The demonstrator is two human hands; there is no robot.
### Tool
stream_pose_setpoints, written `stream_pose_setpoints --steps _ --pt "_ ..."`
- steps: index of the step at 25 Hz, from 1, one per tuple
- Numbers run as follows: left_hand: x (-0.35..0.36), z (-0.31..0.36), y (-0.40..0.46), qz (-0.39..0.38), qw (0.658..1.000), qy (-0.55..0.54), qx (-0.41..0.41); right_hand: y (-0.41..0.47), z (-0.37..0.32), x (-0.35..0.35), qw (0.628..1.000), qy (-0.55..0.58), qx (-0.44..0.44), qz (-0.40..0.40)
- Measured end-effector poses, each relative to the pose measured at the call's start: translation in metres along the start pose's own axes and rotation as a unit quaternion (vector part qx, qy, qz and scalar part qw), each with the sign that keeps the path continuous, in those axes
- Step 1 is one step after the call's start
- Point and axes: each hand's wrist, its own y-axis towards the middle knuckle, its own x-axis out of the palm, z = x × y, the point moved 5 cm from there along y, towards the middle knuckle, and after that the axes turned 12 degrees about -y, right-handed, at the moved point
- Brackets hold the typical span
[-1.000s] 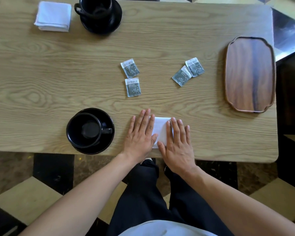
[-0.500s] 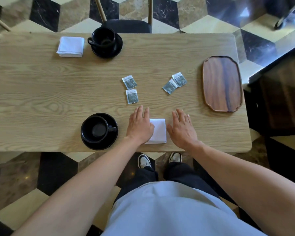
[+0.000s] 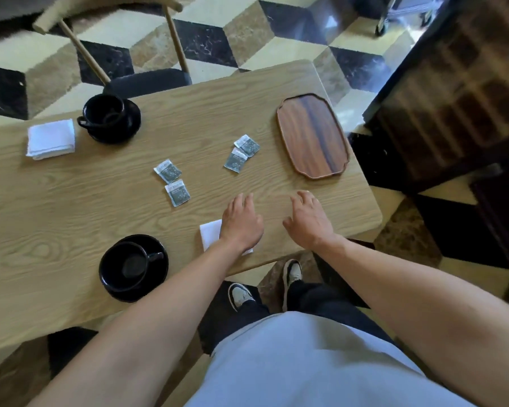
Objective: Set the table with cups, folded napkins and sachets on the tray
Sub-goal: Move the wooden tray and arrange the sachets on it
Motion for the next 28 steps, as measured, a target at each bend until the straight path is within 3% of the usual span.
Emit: stream_pose_setpoints --steps 4,9,16,22,28 --pt "0.039 0.064 0.018 -0.046 0.997 0.053 0.045 -0.016 0.075 -0.011 0.996 0.049 0.072 0.031" --pt "0.081 0.161 0.053 -0.023 0.992 0.093 0.080 -0.010 0.196 -0.032 0.992 0.054 0.094 0.065" --pt "0.127 0.280 0.112 0.053 0.995 0.084 0.027 0.028 0.343 -0.073 0.996 0.055 0.053 0.048" --pt "0.142 0.330 0.158 0.082 0.993 0.076 -0.024 0.093 0.395 -0.105 0.999 0.035 0.001 0.014" --pt "0.113 0.330 0.225 0.159 0.985 0.029 -0.066 0.179 0.384 -0.131 0.997 0.022 -0.069 -0.011"
